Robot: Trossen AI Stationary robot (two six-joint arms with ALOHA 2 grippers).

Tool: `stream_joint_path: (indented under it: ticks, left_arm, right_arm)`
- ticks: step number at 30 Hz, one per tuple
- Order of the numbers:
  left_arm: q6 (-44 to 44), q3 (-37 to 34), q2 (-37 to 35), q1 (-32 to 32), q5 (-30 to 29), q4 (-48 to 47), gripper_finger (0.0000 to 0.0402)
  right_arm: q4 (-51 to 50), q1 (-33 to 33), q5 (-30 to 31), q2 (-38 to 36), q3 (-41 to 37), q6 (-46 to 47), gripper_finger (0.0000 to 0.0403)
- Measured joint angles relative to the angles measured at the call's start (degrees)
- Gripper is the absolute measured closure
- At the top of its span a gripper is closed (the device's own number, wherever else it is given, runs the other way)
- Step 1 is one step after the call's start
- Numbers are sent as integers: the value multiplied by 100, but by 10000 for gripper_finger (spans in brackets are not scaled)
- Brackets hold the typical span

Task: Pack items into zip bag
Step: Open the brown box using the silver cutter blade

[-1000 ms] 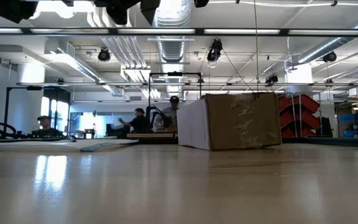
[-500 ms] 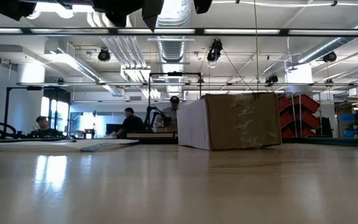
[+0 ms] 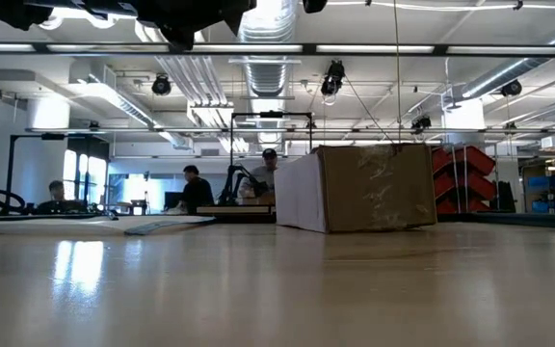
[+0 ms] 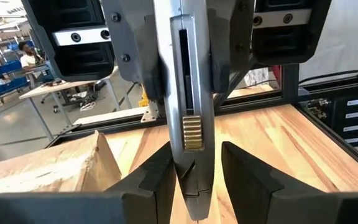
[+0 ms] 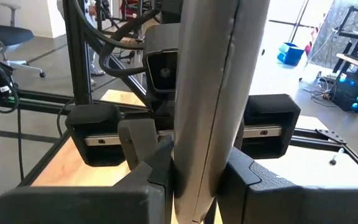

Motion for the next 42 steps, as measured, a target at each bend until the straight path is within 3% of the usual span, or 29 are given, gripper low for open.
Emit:
stream_joint_path:
  ticks: [4, 8, 14, 23, 30, 33, 38, 42]
  left_arm:
    - [-7, 0, 0, 0, 9, 14, 317]
    - [-64, 17, 2, 0, -36, 5, 368]
    - [13, 150, 11, 0, -4, -2, 368]
    - [17, 267, 9, 2, 103, 38, 368]
    - [38, 267, 15, 6, 156, -3, 368]
    - [71, 267, 15, 9, 212, -42, 338]
    - [27, 267, -75, -4, 289, -302, 248]
    - [-100, 267, -298, -48, 262, -818, 205]
  right_arm:
    - [-6, 25, -146, 0, 2, -43, 344]
    - [-40, 25, -120, -7, 4, -52, 344]
    - [-10, 27, -176, -17, 20, 107, 310]
    - [-111, 27, -142, 13, 13, 90, 345]
    - [-270, 27, -139, 12, 15, 302, 330]
    - [-299, 53, -131, 11, 15, 298, 350]
    - [-436, 90, -124, 9, 13, 201, 350]
    - [-1027, 103, -119, -133, 11, 283, 350]
